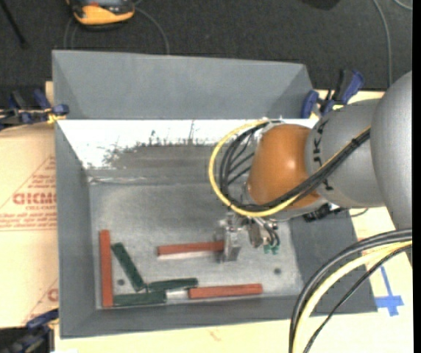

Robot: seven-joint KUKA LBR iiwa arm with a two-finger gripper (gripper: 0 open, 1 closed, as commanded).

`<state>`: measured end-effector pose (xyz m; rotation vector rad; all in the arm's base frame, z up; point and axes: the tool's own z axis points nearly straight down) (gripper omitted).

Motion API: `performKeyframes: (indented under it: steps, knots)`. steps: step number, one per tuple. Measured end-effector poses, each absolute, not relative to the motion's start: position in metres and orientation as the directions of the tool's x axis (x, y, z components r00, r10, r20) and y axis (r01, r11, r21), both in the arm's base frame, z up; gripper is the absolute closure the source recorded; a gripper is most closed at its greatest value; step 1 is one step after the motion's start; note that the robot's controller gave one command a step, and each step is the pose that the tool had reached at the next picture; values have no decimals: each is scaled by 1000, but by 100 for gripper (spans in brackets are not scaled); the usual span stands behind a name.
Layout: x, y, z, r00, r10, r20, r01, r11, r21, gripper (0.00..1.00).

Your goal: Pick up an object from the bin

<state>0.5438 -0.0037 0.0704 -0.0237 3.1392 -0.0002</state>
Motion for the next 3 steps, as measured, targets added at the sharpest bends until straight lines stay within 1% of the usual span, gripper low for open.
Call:
performKeyframes:
  steps: [1, 2, 3]
  knots:
    - [544, -4, 70, -1000, -16, -2, -16, 1000, 0, 100]
    - [549, 18, 113, -1000, -21, 6, -21, 1000, 0, 100]
    - [524, -5, 293, -992, -122, -8, -122, 992, -2, 100]
